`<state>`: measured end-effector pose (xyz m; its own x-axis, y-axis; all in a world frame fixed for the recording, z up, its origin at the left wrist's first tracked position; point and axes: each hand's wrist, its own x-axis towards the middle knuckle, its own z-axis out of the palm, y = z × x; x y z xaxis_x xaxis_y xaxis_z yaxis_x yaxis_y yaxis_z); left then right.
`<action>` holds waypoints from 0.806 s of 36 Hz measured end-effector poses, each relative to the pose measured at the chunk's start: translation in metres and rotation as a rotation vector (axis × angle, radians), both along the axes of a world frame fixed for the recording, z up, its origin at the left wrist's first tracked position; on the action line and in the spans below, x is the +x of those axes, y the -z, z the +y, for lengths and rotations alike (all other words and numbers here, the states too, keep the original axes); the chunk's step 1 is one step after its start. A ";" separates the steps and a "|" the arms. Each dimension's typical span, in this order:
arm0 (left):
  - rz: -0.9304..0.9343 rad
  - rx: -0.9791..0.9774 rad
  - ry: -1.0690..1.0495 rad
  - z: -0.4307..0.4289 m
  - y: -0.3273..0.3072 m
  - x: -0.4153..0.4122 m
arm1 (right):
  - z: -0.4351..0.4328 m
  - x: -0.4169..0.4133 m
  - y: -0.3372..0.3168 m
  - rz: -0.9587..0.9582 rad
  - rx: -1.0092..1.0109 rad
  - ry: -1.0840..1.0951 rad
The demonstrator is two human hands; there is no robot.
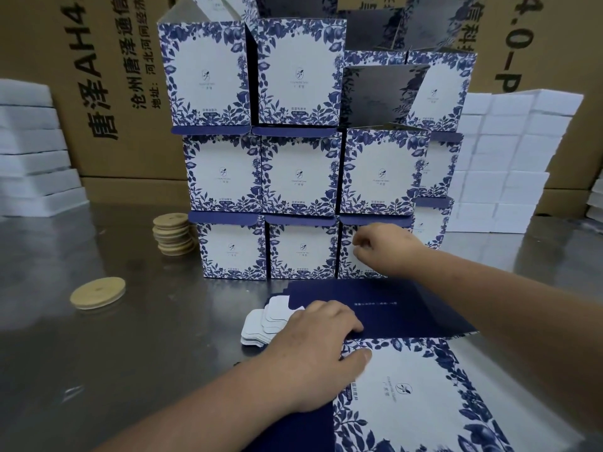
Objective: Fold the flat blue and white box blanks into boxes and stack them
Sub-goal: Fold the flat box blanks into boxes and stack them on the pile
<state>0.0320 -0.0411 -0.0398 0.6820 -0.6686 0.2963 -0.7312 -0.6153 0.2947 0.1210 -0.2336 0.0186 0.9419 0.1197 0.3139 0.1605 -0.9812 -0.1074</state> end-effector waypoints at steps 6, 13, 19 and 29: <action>0.001 0.003 0.000 0.000 -0.002 -0.002 | 0.008 -0.004 -0.003 0.042 0.008 0.012; 0.014 0.006 -0.006 0.000 -0.002 -0.002 | 0.007 -0.013 -0.007 -0.001 0.016 -0.024; 0.018 0.018 -0.016 0.000 -0.003 -0.002 | 0.004 -0.031 -0.011 0.015 0.056 -0.042; 0.019 0.044 -0.028 -0.001 -0.005 -0.002 | 0.032 -0.106 -0.025 0.250 0.236 -0.082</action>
